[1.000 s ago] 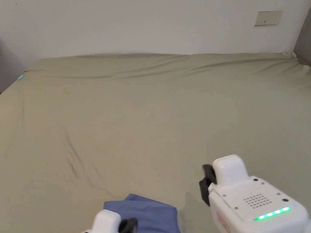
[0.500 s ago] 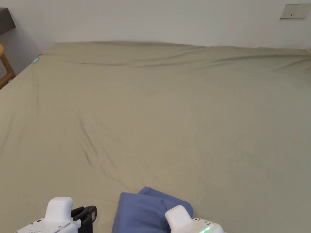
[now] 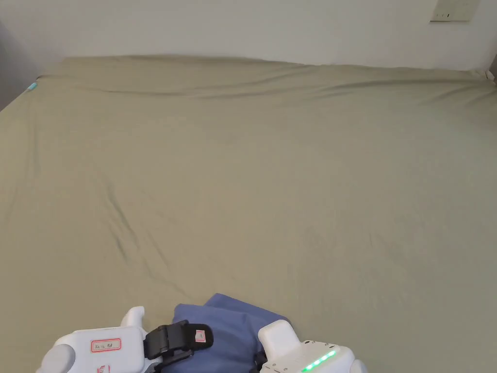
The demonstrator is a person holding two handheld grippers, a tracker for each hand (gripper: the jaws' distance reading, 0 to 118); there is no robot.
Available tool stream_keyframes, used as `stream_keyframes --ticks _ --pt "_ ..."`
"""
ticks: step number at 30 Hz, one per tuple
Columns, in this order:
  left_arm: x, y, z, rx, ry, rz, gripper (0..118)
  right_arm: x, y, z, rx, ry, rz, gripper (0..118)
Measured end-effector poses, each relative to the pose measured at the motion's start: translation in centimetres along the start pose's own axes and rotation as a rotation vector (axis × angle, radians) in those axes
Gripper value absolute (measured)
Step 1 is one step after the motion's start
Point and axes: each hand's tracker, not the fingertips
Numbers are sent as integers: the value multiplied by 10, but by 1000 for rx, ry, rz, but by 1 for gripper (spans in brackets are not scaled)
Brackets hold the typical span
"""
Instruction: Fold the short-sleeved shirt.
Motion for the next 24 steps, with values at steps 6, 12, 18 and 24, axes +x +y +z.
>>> stream_keyframes --ticks 6,12,18,24 --pt "4 0 -15 -17 68 38 29 3 -1 -1 3 1 8 0" --pt "20 -9 -6 17 151 -61 28 7 7 31 77 -63 -8 0" --pt "50 -21 8 28 299 -252 26 22 36 110 306 -259 -16 0" --pt "74 -30 25 65 384 -370 26 11 60 163 476 -424 47 0"
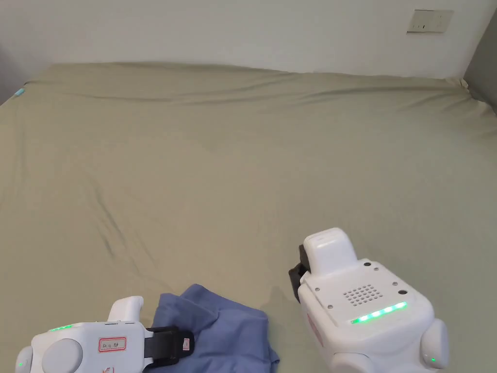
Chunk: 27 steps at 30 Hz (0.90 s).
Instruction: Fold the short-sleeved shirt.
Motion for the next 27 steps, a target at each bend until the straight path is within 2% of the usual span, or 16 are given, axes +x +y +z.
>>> stream_keyframes --ticks 5,14,18,23,27 --pt "-13 0 28 38 85 -13 26 -12 21 17 82 -30 6 0" --pt "-89 -1 93 106 319 32 26 -50 40 20 130 -30 17 0" --pt "-121 3 122 118 458 -19 26 -68 45 14 133 -24 24 0" --pt "-166 16 156 132 577 -13 26 -92 50 1 118 -5 45 0" --pt "-199 30 182 119 745 -111 26 -112 53 -11 100 14 68 0"
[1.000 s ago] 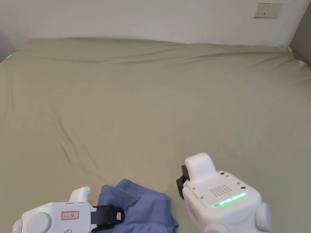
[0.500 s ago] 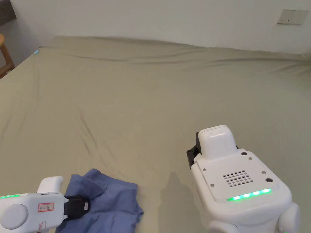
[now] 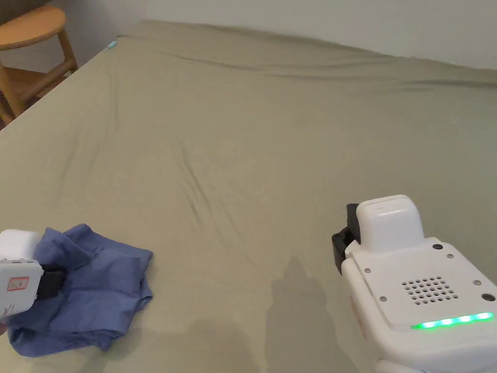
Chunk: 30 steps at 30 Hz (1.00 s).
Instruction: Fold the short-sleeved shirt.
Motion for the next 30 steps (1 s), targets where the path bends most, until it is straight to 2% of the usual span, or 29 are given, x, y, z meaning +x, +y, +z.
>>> stream_keyframes --ticks 9,13,15,16,17,18,19,21,24,27,30 --pt "-120 10 -56 -85 259 -35 26 -31 2 -26 -48 31 35 0" --pt "-144 15 -78 -96 298 -87 25 -35 1 -35 -71 36 47 0" --pt "-154 23 -85 -118 297 -79 39 -35 1 -38 -86 45 44 0" --pt "-147 26 -76 -114 308 -71 53 -33 1 -39 -91 49 42 0" --pt "-144 32 -67 -64 378 -69 78 -31 1 -38 -92 49 39 0" --pt "-144 38 -56 7 414 -64 93 -28 2 -36 -91 47 37 0" --pt "-143 45 -42 91 400 -38 101 -25 3 -34 -87 44 36 0" --pt "-125 60 2 259 377 57 102 -16 6 -29 -73 32 32 0" --pt "-99 84 62 455 268 170 102 3 12 -20 -50 18 6 0" --pt "-49 97 122 592 130 209 102 23 21 -6 -23 16 -29 0" --pt "23 97 181 749 22 203 101 44 34 13 36 -36 -2 0"
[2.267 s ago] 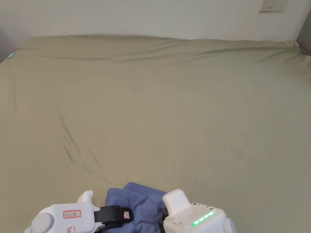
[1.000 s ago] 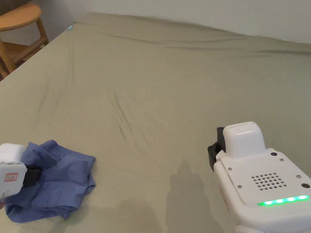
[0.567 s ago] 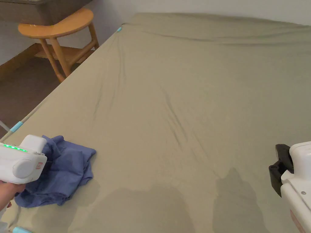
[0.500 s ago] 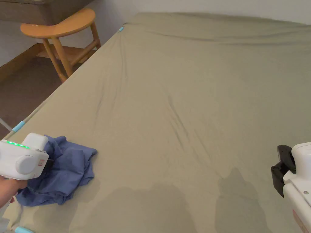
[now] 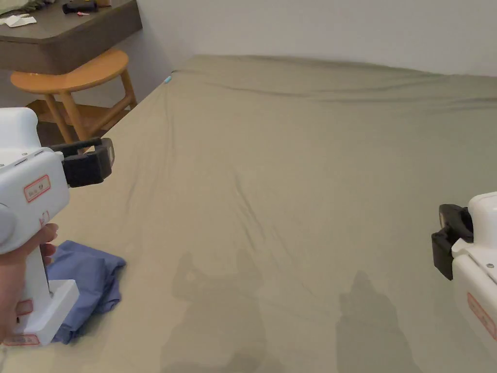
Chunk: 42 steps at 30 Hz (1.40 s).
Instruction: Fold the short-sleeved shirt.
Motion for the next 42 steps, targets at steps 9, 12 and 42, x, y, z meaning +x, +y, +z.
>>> stream_keyframes --ticks 9,12,42 --pt "180 11 65 85 -273 -18 65 72 31 73 169 -120 -36 0" --pt "226 6 82 138 -233 -96 24 84 29 91 202 -142 -25 0" --pt "298 -47 137 246 -257 -250 0 80 -16 111 218 -175 -19 0"
